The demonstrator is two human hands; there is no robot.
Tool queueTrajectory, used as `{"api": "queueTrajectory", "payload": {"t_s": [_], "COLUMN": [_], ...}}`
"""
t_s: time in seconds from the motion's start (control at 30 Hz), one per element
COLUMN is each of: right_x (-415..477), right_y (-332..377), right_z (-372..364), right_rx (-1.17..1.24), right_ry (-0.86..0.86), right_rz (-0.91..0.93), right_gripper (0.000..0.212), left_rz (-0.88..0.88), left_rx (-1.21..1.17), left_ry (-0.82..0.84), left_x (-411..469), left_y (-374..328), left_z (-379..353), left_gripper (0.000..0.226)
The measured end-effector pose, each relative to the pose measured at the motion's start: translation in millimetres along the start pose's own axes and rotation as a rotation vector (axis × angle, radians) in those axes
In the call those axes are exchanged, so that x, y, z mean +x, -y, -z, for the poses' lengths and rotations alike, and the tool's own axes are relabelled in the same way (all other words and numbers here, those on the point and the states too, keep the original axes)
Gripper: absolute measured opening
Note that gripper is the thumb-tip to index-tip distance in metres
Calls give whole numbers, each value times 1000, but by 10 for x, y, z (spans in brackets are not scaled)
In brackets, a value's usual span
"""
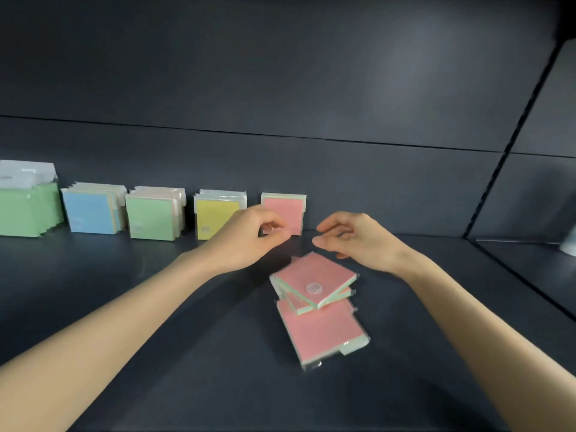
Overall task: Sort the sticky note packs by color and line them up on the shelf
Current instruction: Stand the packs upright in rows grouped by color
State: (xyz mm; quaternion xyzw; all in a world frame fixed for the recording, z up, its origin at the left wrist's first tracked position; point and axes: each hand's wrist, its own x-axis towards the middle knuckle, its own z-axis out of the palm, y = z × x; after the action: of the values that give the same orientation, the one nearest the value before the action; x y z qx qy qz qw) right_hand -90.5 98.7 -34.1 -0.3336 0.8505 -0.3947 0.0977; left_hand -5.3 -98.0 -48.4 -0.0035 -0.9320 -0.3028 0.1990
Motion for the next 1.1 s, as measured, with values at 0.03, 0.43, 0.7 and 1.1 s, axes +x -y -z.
{"api": "queueTrajectory", "payload": {"t_s": [0.03,0.43,0.7,1.1], "right_x": [-60,-413,-529,-477], "right_y": [-13,9,-141,-118], "right_z": [-8,-15,72,24], "right_rx": [4,121,354,623], "right_ry": [38,173,134,-33], "right_rz": [-13,-122,-90,-76], "right_gripper": [31,60,35,46], "left_rz": [29,320,405,512], "left_rx": [-33,-137,-383,-634], "left_ry": [24,221,209,47], "left_x": [-85,-673,-717,-688], "left_y": [-30,-365,-324,-263], "left_z": [-20,-123,-107,-42], "left_gripper": [24,87,56,53]}}
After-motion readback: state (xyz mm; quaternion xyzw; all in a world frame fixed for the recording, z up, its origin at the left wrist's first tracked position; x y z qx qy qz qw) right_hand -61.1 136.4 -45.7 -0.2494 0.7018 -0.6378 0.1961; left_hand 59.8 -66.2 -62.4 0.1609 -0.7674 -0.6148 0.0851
